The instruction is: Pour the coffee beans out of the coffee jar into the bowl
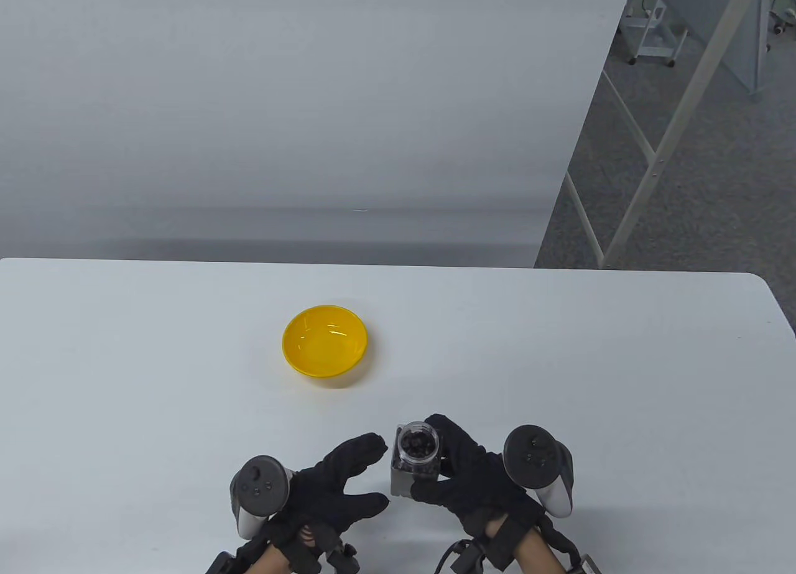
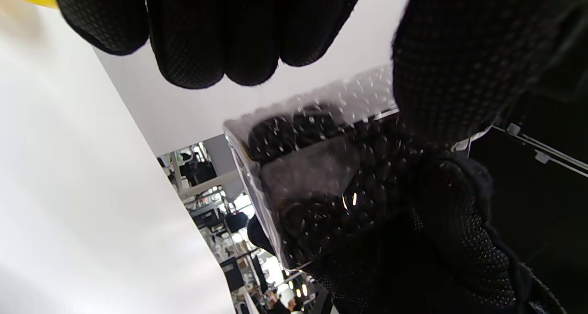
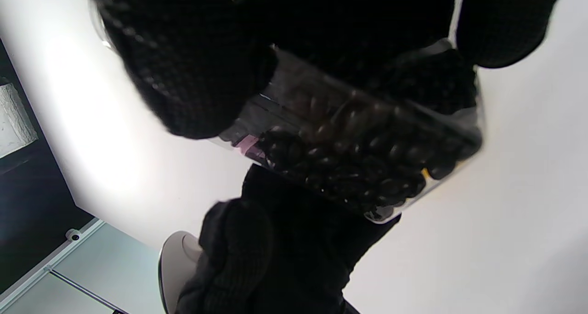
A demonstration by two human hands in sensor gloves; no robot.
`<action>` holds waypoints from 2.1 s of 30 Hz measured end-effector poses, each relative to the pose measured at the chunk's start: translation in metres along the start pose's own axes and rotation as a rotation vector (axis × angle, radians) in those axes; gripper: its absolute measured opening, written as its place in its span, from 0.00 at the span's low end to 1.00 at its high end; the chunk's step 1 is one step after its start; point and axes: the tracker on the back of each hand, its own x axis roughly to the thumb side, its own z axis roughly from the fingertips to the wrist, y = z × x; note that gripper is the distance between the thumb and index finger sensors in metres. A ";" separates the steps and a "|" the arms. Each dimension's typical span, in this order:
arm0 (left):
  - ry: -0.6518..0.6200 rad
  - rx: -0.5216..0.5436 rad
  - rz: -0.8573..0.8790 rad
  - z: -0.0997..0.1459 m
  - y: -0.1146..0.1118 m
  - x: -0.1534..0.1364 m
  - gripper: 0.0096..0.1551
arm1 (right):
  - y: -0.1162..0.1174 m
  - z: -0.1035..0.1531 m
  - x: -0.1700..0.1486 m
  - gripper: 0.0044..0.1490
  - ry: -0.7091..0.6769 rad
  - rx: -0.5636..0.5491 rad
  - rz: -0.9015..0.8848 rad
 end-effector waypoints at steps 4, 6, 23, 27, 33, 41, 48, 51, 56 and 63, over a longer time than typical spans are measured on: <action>0.003 -0.026 0.005 -0.002 -0.006 0.002 0.59 | 0.008 -0.001 0.000 0.58 0.000 0.021 0.008; 0.003 -0.046 0.008 -0.004 -0.010 0.001 0.60 | 0.011 -0.002 0.000 0.58 -0.001 0.027 0.002; 0.010 -0.050 0.050 -0.008 -0.014 -0.002 0.58 | 0.026 -0.003 0.002 0.59 -0.014 0.096 0.060; 0.007 -0.028 0.044 -0.008 -0.011 -0.002 0.58 | 0.027 -0.003 0.002 0.60 -0.013 0.096 0.100; 0.018 -0.006 0.039 -0.008 -0.005 -0.004 0.58 | 0.022 0.001 0.001 0.59 -0.002 0.069 0.210; 0.038 0.036 -0.016 -0.009 0.016 -0.008 0.58 | 0.006 0.011 -0.007 0.61 0.076 -0.046 0.515; 0.053 0.084 -0.111 -0.012 0.040 -0.014 0.58 | -0.015 0.022 -0.017 0.60 0.174 -0.148 0.677; 0.074 0.097 -0.130 -0.014 0.051 -0.017 0.58 | -0.022 0.026 -0.020 0.61 0.226 -0.174 0.731; 0.115 0.145 -0.196 -0.018 0.078 -0.021 0.58 | -0.036 0.039 -0.027 0.61 0.284 -0.232 0.811; 0.160 0.199 -0.289 -0.027 0.115 -0.028 0.58 | -0.051 0.054 -0.046 0.61 0.386 -0.257 0.824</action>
